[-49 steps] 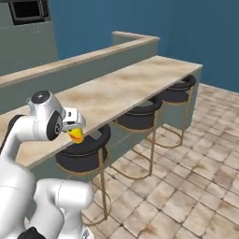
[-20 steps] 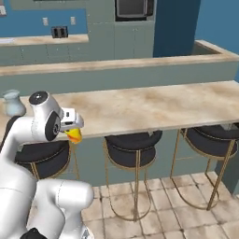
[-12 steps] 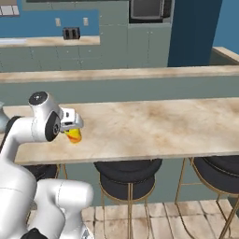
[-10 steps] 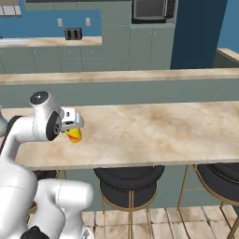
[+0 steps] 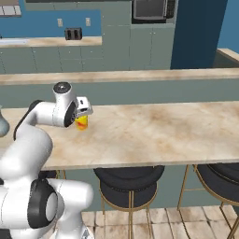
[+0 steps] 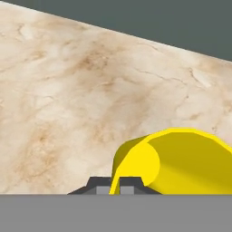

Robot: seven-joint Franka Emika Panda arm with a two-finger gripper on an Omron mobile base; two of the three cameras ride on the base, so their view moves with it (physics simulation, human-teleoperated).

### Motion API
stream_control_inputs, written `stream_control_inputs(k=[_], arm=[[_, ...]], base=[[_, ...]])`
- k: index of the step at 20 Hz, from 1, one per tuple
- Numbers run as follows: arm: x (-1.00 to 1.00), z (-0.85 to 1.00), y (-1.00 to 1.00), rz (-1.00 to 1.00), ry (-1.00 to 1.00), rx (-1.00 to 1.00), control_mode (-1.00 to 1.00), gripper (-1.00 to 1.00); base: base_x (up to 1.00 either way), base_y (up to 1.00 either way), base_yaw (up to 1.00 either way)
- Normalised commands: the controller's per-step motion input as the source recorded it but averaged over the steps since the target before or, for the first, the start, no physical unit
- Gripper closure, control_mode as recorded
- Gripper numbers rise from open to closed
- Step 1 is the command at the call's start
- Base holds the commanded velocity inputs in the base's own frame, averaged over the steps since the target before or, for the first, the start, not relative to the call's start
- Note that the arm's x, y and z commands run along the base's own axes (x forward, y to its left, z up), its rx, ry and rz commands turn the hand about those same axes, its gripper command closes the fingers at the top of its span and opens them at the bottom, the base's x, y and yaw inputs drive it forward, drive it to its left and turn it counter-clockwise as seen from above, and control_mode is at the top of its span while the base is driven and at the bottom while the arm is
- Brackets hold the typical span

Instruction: Place the pitcher and cup on the dining counter for serving.

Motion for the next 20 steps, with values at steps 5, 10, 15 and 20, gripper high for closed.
stream_control_inputs(k=[5,10,15,20], arm=[[0.25,0.0,0.03,0.09,0.11,0.0,-1.0,1.0],[0.3,-0.28,0.27,0.02,0.1,-0.04,-1.0,1.0],[0.42,-0.46,0.42,0.0,0.0,-0.09,-1.0,1.0],[0.44,-0.35,0.33,0.0,0.0,-0.03,-1.0,1.0]], base=[[0.0,0.0,0.0],[0.0,0.0,0.0],[0.0,0.0,0.0],[0.0,0.0,0.0]])
